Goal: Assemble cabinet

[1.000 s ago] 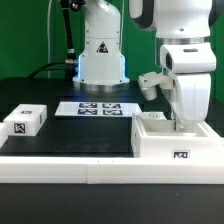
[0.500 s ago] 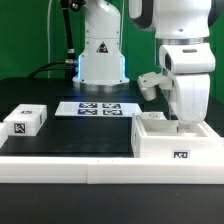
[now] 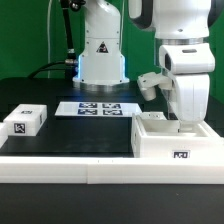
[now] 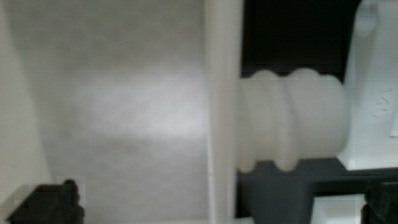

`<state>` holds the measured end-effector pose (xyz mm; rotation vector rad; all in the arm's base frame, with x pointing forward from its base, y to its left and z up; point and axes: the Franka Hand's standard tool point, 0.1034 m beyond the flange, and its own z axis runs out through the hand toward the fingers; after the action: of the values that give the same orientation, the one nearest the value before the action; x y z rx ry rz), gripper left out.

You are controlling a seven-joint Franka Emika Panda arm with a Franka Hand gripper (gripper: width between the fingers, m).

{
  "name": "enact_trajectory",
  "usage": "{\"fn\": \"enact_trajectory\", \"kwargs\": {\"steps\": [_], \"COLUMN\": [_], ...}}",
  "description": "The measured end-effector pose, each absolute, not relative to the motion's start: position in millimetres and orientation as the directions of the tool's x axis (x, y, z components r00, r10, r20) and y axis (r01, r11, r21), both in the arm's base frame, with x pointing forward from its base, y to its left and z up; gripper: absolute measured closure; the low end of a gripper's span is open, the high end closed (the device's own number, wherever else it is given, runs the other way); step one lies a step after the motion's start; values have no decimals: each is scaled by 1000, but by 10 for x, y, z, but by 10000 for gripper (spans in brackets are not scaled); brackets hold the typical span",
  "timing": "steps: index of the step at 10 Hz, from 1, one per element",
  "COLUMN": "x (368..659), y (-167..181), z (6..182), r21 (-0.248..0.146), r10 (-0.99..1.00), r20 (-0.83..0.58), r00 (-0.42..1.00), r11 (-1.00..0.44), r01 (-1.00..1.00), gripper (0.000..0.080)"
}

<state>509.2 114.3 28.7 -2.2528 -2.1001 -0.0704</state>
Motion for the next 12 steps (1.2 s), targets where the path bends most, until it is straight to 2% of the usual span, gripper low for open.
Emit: {"fn": "enact_trajectory", "kwargs": {"steps": [4, 5, 9, 10, 12], "x": [4757, 4661, 4665, 4643, 4432], "y": [1245, 1278, 1257, 1292, 1429], "z": [615, 637, 606, 596, 487], "r21": [4, 14, 7, 16, 18], "r10": [991, 989, 989, 986, 986], "r20": [63, 68, 67, 75, 93], "r00": [116, 128, 132, 148, 136], "r11": [-116, -130, -133, -149, -139], "r01": [993, 991, 991, 989, 990], "gripper": [2, 2, 2, 2, 2]}}
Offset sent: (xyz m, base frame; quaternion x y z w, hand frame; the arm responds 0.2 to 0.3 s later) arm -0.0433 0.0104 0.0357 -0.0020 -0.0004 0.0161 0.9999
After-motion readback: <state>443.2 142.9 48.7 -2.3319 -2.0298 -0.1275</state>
